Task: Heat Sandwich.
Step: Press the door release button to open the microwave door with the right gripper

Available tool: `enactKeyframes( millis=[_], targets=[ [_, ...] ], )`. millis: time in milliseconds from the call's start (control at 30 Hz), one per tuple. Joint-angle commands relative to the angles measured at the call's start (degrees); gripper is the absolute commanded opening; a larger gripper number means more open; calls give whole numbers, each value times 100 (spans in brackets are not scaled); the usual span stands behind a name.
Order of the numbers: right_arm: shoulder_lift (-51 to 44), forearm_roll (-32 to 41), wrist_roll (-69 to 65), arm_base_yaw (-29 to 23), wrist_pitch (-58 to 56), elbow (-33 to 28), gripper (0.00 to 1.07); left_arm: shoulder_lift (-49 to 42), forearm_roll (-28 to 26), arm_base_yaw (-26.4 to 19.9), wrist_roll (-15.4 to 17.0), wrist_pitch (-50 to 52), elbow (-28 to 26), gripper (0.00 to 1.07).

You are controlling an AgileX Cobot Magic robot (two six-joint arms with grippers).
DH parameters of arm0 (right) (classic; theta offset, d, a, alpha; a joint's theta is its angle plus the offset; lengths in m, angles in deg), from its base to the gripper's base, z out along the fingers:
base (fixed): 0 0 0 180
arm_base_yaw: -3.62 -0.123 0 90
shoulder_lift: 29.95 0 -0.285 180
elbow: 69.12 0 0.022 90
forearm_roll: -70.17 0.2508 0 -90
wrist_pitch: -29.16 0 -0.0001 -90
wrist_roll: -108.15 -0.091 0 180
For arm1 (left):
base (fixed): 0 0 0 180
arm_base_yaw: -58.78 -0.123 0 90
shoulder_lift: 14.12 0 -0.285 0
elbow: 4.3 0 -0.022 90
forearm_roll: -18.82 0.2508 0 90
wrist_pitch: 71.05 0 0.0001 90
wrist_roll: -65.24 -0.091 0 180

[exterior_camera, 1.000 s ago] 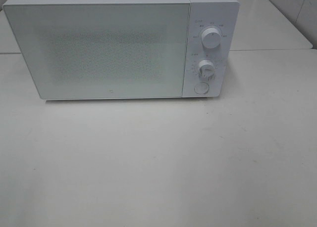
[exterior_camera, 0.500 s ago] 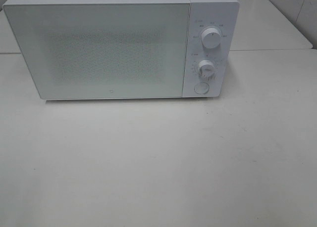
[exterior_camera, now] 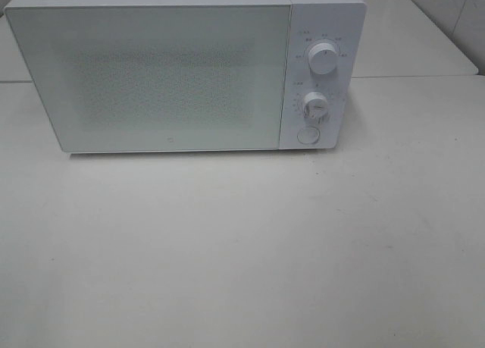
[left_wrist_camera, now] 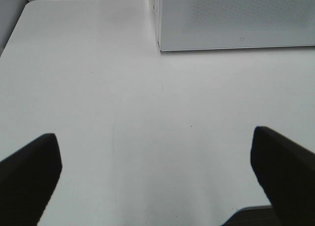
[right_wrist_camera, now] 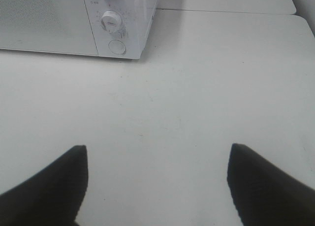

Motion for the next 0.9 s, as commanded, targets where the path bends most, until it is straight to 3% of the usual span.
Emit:
enactKeyframes(
  millis=[33, 500, 900],
  targets=[
    [-166, -6, -11, 46, 52, -6, 75, -29, -34, -11, -11, 80, 11, 100],
    [-17, 17, -166, 46, 693, 201, 75, -29, -34, -11, -11, 80, 11, 100],
    [1495, 17, -160, 46, 2595, 195, 75, -29, -34, -11, -11, 80, 11, 100]
  ],
)
